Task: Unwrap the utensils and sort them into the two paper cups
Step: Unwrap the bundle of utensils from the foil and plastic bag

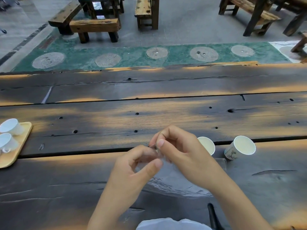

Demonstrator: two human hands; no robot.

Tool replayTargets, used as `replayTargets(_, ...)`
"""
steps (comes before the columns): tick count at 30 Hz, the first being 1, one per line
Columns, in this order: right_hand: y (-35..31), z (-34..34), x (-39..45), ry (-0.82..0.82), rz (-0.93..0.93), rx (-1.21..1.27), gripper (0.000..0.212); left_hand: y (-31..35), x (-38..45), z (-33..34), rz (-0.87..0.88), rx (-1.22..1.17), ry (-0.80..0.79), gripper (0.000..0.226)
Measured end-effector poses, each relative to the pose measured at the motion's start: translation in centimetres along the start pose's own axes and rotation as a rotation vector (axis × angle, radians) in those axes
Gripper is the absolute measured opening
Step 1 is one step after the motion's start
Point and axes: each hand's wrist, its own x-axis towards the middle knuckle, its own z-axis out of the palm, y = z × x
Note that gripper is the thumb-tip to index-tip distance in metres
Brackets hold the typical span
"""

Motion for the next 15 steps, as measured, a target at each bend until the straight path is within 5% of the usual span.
replayTargets(8,0.3,-1.5,-0.2,0.031,0.023,-0.041,0.018,-0.2,0.3,0.2,-0.012,0.029,-0.027,0.009)
replayTargets(15,2.7,-9.0,-2.0,0.033,0.264,-0.401,0.054,-0.4,0.5,-1.4,-0.032,-0.141,0.152,0.035)
